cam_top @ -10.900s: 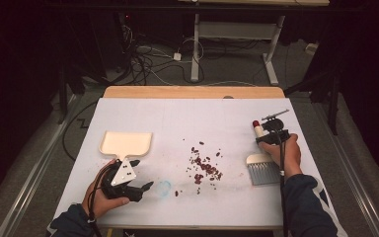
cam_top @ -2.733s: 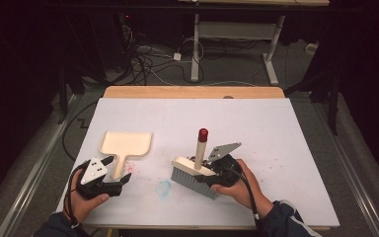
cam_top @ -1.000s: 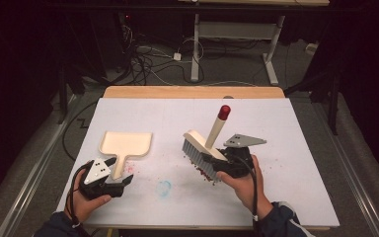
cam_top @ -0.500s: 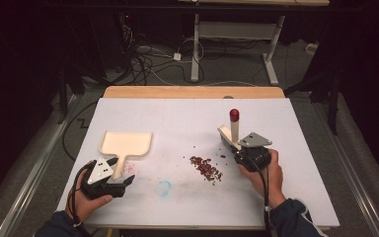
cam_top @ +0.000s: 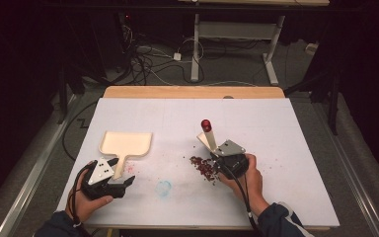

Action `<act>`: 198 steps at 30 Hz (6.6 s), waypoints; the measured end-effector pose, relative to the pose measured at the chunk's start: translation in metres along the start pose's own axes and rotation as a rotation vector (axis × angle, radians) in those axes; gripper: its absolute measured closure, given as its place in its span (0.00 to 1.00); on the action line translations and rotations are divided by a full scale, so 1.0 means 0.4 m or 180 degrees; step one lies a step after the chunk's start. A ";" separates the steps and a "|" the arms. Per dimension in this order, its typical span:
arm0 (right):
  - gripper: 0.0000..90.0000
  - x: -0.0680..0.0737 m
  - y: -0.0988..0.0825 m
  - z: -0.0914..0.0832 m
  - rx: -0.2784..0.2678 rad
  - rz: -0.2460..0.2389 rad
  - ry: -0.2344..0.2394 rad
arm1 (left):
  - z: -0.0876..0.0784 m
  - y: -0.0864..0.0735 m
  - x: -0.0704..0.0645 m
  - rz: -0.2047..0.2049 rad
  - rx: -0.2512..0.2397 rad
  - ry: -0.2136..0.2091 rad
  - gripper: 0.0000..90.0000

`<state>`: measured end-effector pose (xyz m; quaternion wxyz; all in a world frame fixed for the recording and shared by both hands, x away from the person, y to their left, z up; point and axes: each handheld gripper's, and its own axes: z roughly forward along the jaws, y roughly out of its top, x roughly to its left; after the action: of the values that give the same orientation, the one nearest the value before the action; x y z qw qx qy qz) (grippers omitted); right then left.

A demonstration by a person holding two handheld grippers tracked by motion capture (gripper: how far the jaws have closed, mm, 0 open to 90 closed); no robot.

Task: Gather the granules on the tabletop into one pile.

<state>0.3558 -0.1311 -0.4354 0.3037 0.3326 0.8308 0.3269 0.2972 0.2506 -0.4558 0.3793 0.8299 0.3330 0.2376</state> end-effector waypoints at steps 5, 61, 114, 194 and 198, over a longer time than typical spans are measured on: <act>0.75 0.004 0.010 -0.016 -0.0104 -0.0007 0.0066 | -0.001 -0.001 0.001 -0.0002 0.0009 0.0005 0.21; 0.75 0.001 0.094 -0.020 -0.0987 0.0130 0.1144 | 0.009 -0.003 -0.011 0.0022 0.0145 -0.0067 0.22; 0.75 -0.010 -0.018 -0.131 -0.0689 -0.0234 0.1825 | 0.011 0.001 -0.018 0.0085 0.0180 -0.0115 0.22; 0.75 -0.154 -0.031 0.080 -0.0982 -0.0780 0.1784 | 0.020 0.003 -0.019 0.0067 0.0224 -0.0144 0.22; 0.74 -0.158 -0.031 0.073 -0.0991 -0.0720 0.1637 | 0.018 0.003 -0.019 0.0074 0.0217 -0.0141 0.22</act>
<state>0.4102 -0.1757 -0.4440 0.1654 0.0941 0.8521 0.4876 0.2973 0.2411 -0.4604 0.3553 0.8512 0.3228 0.2120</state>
